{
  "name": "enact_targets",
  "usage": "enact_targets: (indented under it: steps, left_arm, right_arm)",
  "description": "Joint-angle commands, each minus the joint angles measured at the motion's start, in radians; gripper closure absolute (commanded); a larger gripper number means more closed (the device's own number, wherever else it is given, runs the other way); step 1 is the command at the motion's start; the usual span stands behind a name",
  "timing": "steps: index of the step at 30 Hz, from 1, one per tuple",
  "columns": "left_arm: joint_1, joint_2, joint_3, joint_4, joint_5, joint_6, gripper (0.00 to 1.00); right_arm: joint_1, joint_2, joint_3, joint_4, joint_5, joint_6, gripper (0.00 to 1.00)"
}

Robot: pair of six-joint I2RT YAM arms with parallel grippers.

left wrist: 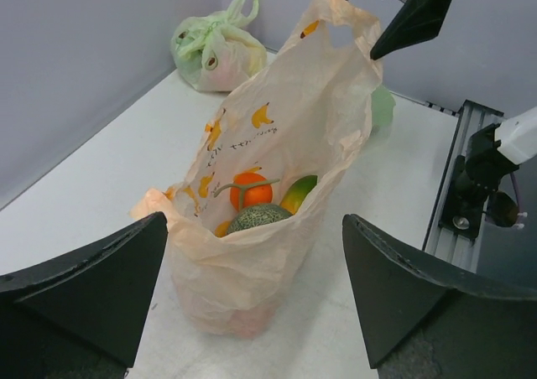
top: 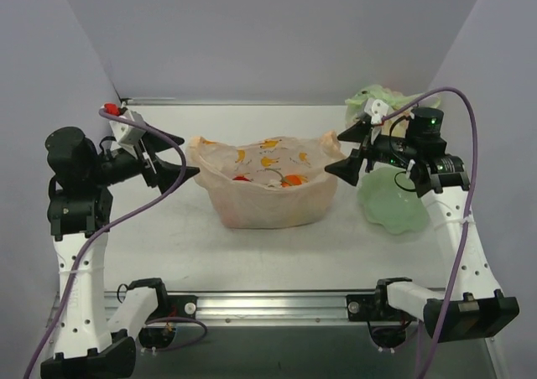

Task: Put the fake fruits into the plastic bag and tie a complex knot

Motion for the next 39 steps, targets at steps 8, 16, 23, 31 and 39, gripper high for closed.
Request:
enact_targets:
  steps: [8,16,23,31,39]
  left_arm:
    - [-0.363,0.140,0.207,-0.098,-0.332,0.320,0.19]
    - [-0.667,0.494,0.490,-0.019,-0.415,0.140,0.25]
    - [-0.785,0.668,0.611,0.027,-0.438,0.049,0.12]
    - [-0.830,0.721,0.567,0.141,-0.392,-0.006,0.23]
    - [-0.856,0.752,0.553,0.161,-0.407,-0.045,0.16]
  right_arm:
    - [0.004,0.093,0.143,0.056,-0.120,0.019,0.88]
    - [0.067,0.004,0.034,0.122,-0.072,0.006,1.00]
    - [0.082,-0.041,-0.014,0.143,-0.062,-0.028,1.00]
    - [0.085,-0.065,-0.046,0.142,-0.077,-0.088,1.00]
    - [0.087,-0.076,-0.051,0.143,-0.092,-0.112,1.00]
